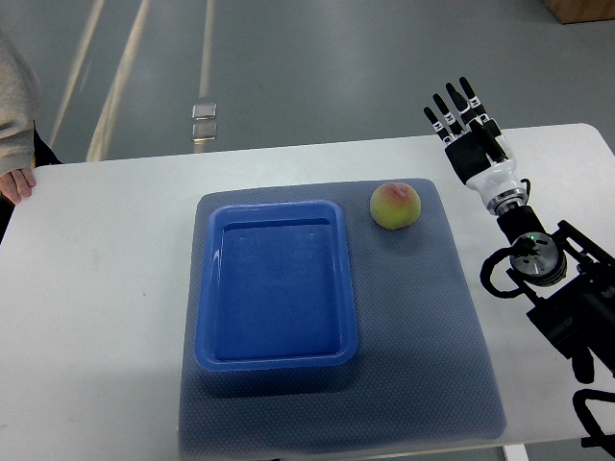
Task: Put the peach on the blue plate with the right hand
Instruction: 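Move the right hand down onto the peach beside the blue tray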
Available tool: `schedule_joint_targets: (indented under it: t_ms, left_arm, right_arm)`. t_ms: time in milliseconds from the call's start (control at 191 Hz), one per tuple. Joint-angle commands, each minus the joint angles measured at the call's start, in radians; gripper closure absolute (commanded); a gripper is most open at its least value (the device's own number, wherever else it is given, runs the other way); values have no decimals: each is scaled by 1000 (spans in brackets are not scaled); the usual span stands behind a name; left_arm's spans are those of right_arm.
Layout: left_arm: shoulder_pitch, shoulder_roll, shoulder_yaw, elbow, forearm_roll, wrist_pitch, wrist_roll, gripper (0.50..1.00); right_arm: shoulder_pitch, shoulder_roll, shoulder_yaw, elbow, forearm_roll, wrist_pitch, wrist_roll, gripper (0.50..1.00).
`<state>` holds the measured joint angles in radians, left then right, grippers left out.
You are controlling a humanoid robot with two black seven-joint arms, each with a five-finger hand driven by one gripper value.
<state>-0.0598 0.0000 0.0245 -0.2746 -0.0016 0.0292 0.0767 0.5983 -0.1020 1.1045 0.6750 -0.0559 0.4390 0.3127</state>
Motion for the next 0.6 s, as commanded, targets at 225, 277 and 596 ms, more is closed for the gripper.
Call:
schedule_joint_targets:
  t_ms: [225, 277, 596]
  left_arm:
    - [0, 0, 0, 2, 0, 0, -5, 500]
    - [0, 0, 0, 2, 0, 0, -5, 500]
    - [0, 0, 2, 0, 2, -12, -5, 500]
  right_arm:
    - [34, -16, -32, 0, -64, 0, -7, 564]
    - [67, -38, -64, 0, -139, -3, -7, 566]
    - [336, -243, -535, 2, -834, 15, -66, 566]
